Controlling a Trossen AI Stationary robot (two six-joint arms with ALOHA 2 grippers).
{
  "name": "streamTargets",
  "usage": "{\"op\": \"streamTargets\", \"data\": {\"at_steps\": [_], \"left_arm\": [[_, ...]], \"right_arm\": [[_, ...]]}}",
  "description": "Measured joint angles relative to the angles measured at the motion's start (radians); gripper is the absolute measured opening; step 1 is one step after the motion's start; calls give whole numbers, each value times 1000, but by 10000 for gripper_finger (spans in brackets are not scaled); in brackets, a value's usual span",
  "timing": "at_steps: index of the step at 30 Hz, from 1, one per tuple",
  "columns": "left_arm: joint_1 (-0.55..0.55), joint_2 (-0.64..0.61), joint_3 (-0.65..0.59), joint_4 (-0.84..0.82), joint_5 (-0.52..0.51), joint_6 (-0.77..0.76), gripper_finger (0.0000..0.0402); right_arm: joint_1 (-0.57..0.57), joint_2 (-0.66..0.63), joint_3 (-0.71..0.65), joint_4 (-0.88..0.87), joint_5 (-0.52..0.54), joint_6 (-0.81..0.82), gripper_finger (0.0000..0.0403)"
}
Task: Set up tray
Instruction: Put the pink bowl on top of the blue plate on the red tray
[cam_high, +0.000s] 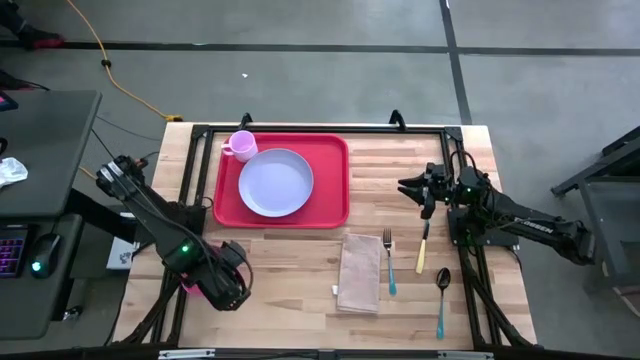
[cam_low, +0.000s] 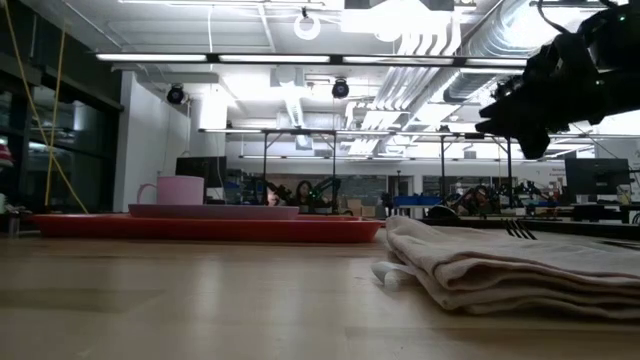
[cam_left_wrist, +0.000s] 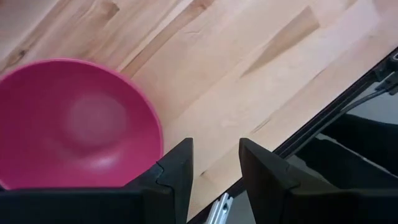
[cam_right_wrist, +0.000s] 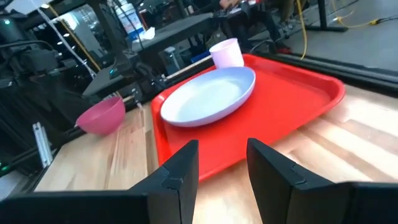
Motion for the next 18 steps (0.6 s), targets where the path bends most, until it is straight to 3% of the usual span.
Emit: {"op": "streamTargets", "data": {"at_steps": [10,18], "left_arm": [[0,48,-18,9,9,-71,161],[0,117,-83,17,106,-191,161]], "right_arm": [[5,0,0,20,-32,-4,114],[5,0,0,25,-66,7,114]]}}
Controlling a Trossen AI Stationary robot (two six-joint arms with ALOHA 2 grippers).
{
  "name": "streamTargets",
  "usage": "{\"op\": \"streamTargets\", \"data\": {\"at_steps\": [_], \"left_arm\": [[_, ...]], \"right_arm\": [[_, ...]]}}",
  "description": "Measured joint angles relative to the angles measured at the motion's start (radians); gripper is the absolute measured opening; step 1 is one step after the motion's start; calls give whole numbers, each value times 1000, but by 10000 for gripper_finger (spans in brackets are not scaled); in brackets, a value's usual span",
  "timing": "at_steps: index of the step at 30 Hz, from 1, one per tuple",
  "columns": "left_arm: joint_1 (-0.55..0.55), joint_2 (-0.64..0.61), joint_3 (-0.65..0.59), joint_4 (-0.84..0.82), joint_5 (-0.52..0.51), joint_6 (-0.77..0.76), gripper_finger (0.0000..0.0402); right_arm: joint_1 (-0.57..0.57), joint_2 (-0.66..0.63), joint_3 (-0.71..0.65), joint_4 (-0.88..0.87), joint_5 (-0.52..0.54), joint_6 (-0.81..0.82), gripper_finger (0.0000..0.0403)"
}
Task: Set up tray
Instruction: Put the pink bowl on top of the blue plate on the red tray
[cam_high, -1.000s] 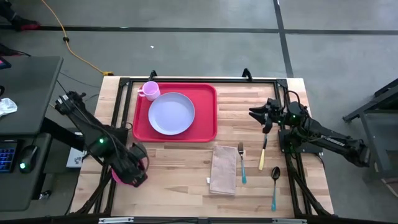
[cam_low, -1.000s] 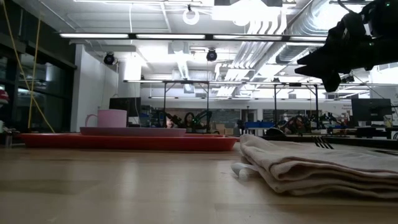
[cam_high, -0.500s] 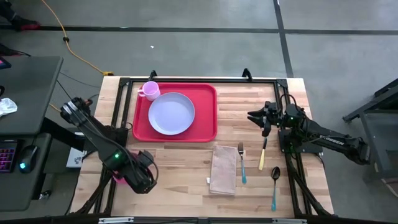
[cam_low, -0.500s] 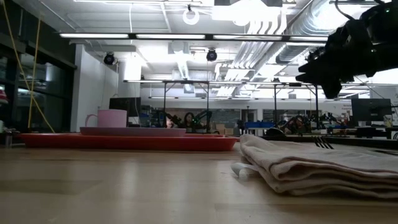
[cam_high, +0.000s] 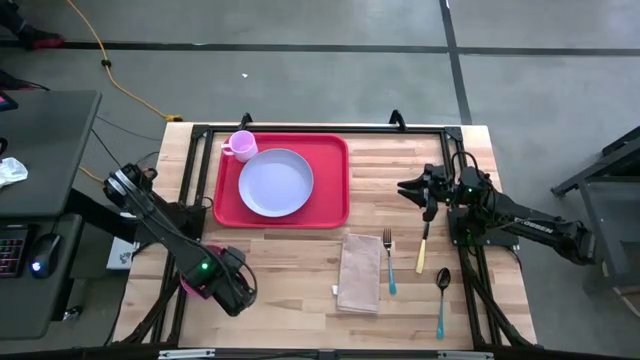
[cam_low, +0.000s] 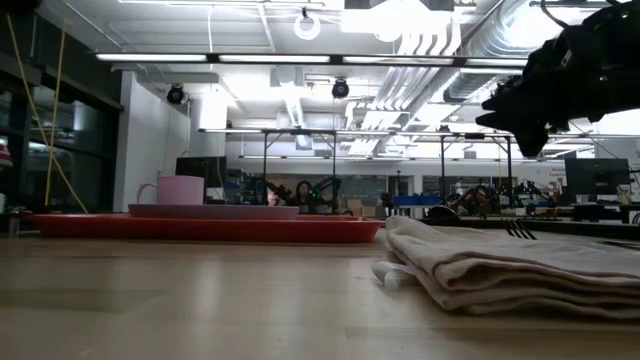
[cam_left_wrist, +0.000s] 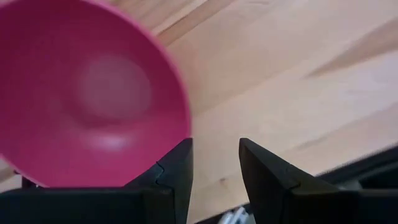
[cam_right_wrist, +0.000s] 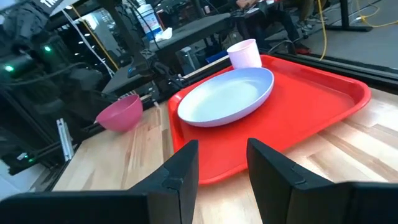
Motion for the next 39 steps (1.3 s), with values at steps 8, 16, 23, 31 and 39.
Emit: {"op": "streamTargets", "data": {"at_steps": [8,16,23,31,39], "left_arm": [[1,57,-10,12,5,-18,161],[1,118,-10,14,20,-17,161],[1,149,-10,14,36,-15,161],[1,150,-10,-5,38,-16,161],[1,150,-10,-10,38,-15,161]], "right_arm": [[0,0,0,3,-31,14,114],[0,0,0,3,-49,13,114],[0,0,0,7,-76,21,114],[0,0,0,7,-81,23,114],[0,0,0,7,-81,23,114]]}}
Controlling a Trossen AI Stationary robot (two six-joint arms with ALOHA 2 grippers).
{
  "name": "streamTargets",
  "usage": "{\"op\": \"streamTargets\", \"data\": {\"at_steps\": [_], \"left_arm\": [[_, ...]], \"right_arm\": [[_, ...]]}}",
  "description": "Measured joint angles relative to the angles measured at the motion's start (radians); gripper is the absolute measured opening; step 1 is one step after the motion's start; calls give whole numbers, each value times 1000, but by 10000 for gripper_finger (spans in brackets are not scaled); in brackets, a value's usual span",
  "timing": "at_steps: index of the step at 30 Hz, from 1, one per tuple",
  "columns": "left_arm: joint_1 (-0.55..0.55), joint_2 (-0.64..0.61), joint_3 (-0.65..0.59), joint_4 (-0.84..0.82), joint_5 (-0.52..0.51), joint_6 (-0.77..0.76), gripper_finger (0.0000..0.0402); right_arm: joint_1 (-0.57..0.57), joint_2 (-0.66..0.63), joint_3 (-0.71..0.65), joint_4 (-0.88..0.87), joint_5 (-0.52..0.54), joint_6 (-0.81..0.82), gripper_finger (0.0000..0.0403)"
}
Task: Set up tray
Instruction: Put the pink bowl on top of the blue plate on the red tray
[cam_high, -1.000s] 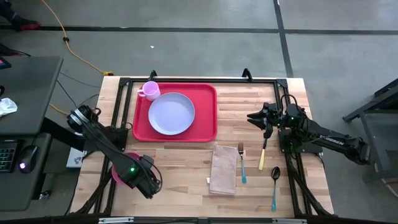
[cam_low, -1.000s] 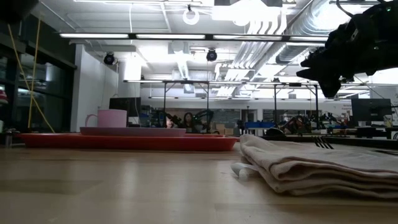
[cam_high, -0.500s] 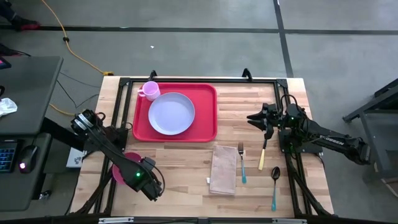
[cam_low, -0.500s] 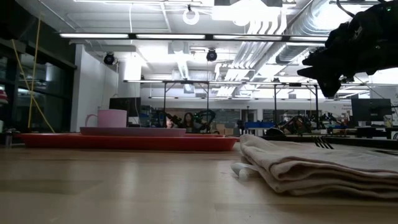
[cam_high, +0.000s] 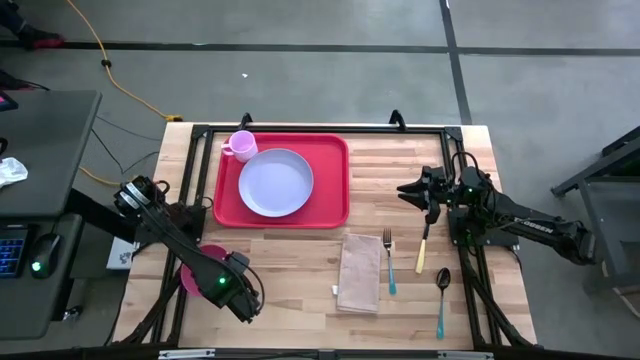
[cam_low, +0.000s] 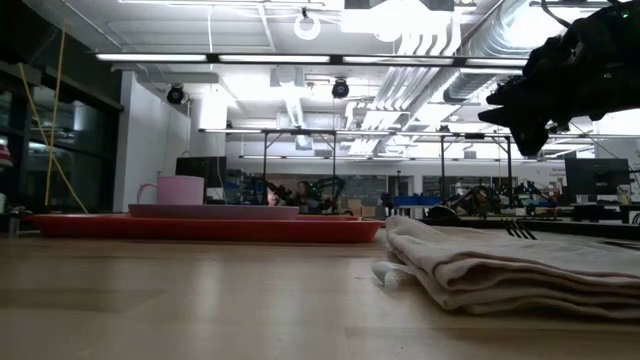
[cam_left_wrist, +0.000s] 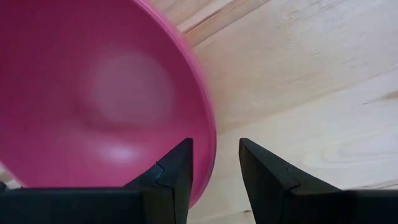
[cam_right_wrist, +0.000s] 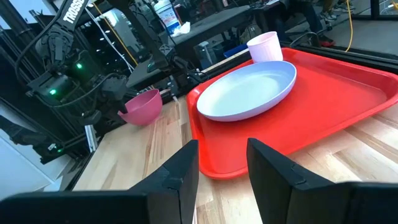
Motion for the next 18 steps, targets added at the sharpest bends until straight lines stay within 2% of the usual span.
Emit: {"op": "streamTargets", "data": {"at_steps": [6,9,15,18], "left_arm": [[0,0,0,-22,0,0,149],[0,0,0,-25,-1,0,117],[1,0,0,-20,0,4,28],[0,0,0,-20,-1,5,14]], "right_arm": [[0,0,0,0,0,0,114],[0,0,0,0,0,0,114],[0,0,0,0,1,0,114],[0,0,0,0,1,0,114]]}}
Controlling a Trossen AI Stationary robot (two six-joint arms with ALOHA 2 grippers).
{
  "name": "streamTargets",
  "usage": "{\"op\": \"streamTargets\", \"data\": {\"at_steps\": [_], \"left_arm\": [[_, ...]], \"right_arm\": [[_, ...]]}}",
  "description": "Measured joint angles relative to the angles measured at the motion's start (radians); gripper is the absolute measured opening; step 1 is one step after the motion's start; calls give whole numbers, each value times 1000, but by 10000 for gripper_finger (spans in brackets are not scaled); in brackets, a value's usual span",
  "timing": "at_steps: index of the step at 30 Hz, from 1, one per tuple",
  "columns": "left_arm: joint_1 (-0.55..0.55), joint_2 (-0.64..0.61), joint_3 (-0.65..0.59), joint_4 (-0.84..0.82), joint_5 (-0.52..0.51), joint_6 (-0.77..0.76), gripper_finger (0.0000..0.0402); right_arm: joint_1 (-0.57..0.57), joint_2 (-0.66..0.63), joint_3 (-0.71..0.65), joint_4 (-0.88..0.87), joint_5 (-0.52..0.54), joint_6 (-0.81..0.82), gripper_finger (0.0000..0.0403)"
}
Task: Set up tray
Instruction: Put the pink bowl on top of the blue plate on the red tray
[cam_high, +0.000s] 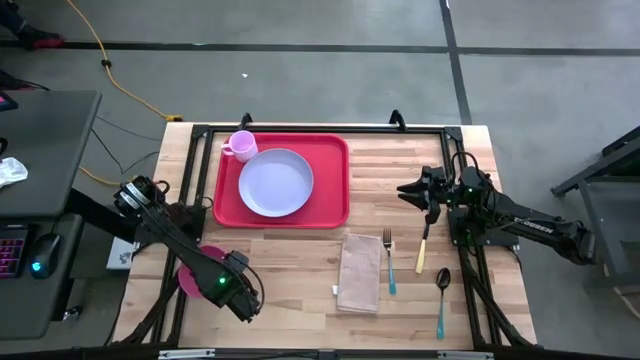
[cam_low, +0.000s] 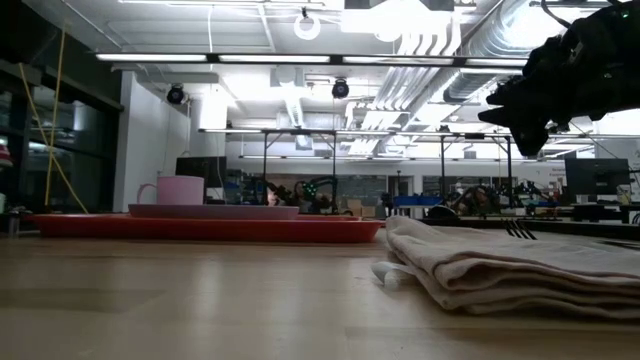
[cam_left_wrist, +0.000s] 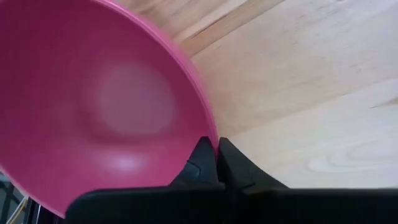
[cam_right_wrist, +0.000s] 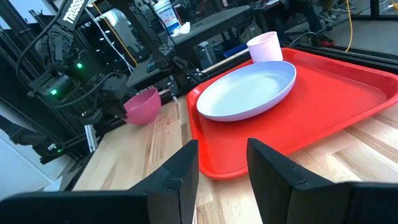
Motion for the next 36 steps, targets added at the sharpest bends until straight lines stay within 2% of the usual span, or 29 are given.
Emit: {"op": "streamTargets", "data": {"at_steps": [3,12,24,31,36], "left_arm": [[0,0,0,0,3,0,22],[0,-1,12,3,59,10,12],[0,-2,209,-68,48,96,12],[4,-2,354,-156,-46,135,12],[52,4,433,-201,-103,206,12]], "right_arm": [[0,0,0,0,0,1,114],[0,0,0,0,0,7,114],[0,0,0,0,1,7,114],[0,0,0,1,1,7,114],[0,0,0,7,1,7,114]]}}
